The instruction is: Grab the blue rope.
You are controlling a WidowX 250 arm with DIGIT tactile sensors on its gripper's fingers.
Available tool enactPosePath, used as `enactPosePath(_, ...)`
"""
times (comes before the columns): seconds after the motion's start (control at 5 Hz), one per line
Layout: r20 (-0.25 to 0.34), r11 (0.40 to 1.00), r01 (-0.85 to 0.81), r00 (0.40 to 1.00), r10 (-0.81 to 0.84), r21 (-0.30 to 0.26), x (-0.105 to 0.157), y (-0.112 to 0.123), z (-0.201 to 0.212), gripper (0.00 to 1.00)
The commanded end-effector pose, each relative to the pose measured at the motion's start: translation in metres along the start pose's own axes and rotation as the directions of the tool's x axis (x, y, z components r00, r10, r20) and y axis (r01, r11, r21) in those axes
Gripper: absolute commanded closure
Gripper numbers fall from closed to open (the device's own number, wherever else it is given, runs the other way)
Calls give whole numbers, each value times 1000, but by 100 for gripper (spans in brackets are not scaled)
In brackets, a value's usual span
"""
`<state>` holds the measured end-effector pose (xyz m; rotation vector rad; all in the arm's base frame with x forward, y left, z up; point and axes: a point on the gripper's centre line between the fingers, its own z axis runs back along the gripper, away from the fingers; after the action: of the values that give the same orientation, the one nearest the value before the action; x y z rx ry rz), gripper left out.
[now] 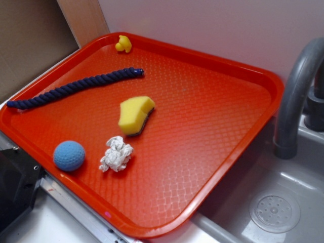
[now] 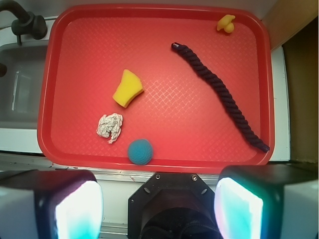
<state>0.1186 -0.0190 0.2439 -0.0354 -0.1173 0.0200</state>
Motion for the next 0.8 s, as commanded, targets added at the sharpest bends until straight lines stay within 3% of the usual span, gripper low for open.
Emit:
enactPosePath(0.0, 0, 1000, 0, 1000, 0, 0, 0, 0, 0, 0)
enactPosePath(0.2, 88, 995, 99, 991, -101, 30, 12, 16, -29, 0)
enactPosePath(0.6, 150, 967, 239, 957, -250, 86, 47, 70, -77, 0)
